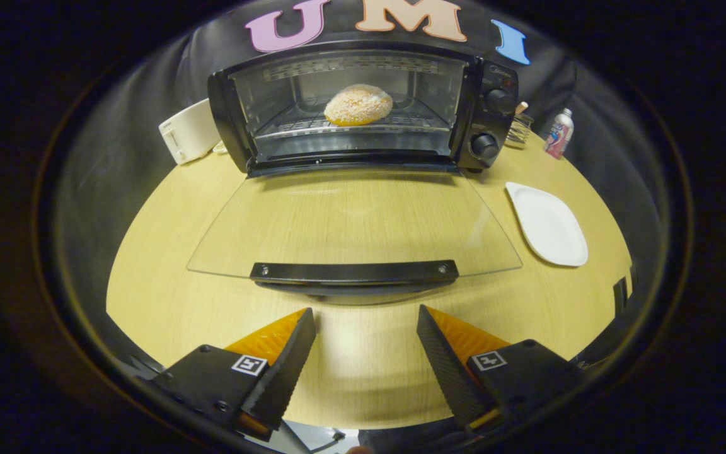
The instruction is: Open the toaster oven, put the food inside, and close the toaster oven door.
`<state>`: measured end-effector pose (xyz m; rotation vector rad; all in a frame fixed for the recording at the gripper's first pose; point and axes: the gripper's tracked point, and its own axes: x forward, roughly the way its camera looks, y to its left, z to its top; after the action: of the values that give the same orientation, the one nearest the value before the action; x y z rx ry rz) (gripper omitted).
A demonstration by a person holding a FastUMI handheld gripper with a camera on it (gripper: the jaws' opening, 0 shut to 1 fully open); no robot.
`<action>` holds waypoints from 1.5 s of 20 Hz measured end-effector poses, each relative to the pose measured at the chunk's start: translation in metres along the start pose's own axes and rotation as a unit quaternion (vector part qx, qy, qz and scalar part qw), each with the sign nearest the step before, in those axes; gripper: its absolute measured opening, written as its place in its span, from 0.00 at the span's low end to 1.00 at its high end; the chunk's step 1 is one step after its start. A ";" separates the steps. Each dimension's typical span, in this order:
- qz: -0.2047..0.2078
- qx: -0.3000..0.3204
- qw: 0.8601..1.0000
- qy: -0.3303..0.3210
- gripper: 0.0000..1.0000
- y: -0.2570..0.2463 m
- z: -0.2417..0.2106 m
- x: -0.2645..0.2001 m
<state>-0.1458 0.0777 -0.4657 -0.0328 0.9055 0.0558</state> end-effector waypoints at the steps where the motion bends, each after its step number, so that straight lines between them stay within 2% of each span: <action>1: -0.001 0.003 1.000 0.000 1.00 0.001 0.002 0.002; 6: -0.002 -0.001 1.000 -0.005 1.00 0.002 0.007 0.000; 10: 0.003 0.013 0.999 -0.034 1.00 0.006 0.025 -0.017; 21: 0.015 0.055 0.987 -0.147 1.00 0.020 0.152 -0.044; 30: 0.015 0.091 0.979 -0.184 1.00 0.016 0.208 -0.044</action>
<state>-0.0104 0.1028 -0.3024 0.1583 0.5373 0.0063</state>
